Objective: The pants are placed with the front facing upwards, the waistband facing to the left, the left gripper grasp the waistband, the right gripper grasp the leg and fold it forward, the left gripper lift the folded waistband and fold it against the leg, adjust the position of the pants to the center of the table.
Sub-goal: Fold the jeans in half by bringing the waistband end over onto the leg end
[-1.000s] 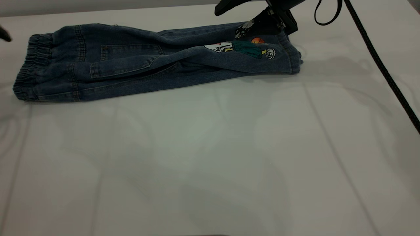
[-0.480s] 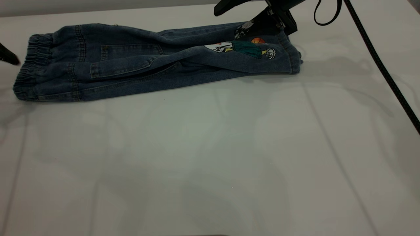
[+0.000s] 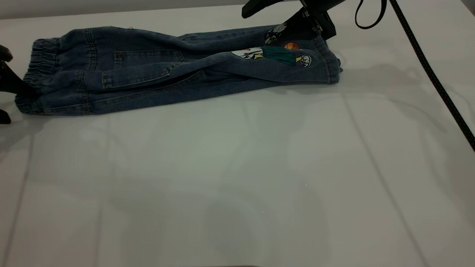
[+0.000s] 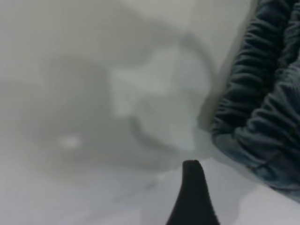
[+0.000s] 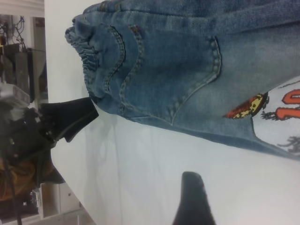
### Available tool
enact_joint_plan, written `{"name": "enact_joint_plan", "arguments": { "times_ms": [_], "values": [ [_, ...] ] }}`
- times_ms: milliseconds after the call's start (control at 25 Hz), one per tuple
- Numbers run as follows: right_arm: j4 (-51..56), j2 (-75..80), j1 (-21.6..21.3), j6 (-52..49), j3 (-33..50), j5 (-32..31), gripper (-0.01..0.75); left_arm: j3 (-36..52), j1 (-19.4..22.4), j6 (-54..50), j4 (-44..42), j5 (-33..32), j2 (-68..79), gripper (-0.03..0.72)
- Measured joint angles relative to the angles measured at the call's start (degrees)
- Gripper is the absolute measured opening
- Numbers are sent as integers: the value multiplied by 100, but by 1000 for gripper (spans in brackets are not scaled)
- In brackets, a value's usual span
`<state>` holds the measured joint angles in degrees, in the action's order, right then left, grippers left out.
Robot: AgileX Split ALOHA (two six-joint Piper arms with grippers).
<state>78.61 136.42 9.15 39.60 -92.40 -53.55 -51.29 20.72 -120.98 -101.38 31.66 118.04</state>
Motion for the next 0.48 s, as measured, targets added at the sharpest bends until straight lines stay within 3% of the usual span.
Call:
{"name": "enact_joint_plan", "arguments": {
  "times_ms": [480],
  "values": [
    [-7, 0, 0, 0, 0, 0, 431, -304, -22, 158, 489, 73, 354, 489]
  ]
}}
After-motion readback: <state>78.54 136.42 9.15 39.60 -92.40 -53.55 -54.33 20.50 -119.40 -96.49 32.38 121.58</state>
